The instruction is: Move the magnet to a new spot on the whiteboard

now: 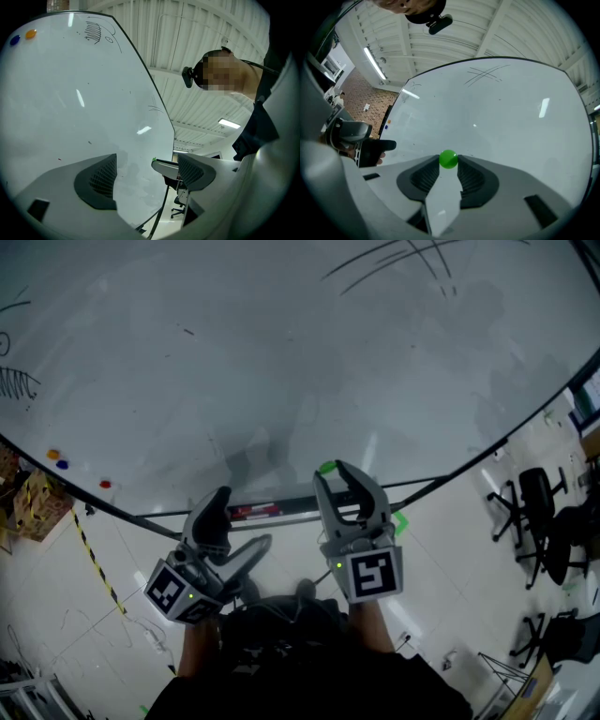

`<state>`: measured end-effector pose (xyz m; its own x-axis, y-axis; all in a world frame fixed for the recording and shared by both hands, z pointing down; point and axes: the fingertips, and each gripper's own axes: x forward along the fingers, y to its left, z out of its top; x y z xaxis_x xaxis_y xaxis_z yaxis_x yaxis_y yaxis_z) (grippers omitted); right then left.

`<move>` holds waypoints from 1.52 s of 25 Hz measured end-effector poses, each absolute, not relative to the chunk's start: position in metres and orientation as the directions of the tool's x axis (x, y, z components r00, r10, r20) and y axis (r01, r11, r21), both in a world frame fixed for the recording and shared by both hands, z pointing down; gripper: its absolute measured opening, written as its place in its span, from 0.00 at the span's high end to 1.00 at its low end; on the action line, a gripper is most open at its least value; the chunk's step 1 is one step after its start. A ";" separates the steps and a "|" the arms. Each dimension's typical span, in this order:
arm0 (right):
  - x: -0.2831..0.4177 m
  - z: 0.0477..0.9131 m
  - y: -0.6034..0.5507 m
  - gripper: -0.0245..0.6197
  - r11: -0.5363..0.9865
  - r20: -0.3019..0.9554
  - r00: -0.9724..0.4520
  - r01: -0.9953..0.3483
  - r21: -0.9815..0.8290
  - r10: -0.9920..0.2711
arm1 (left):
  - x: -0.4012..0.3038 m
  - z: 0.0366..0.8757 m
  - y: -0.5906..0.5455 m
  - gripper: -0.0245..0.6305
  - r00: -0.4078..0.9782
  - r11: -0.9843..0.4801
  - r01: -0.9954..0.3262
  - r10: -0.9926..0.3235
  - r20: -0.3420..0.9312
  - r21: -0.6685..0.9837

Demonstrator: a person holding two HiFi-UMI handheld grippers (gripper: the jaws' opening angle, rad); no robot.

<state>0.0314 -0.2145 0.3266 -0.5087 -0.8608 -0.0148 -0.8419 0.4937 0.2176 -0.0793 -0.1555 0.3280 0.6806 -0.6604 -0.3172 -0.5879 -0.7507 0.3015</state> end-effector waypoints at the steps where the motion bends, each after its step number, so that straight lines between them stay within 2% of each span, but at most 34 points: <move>1: 0.031 0.327 -0.214 0.73 0.496 -0.012 -0.510 -0.840 0.219 -0.860 | -0.080 0.328 -0.155 0.34 0.680 -0.751 -0.588 -0.660 -0.320 0.300; 21: 0.024 0.332 -0.217 0.73 0.499 0.005 -0.510 -0.841 0.210 -0.860 | -0.086 0.325 -0.146 0.34 0.668 -0.739 -0.601 -0.673 -0.318 0.304; 38: 0.021 0.334 -0.247 0.73 0.413 0.005 -0.432 -0.860 0.298 -0.902 | -0.100 0.330 -0.154 0.34 0.649 -0.726 -0.614 -0.688 -0.326 0.310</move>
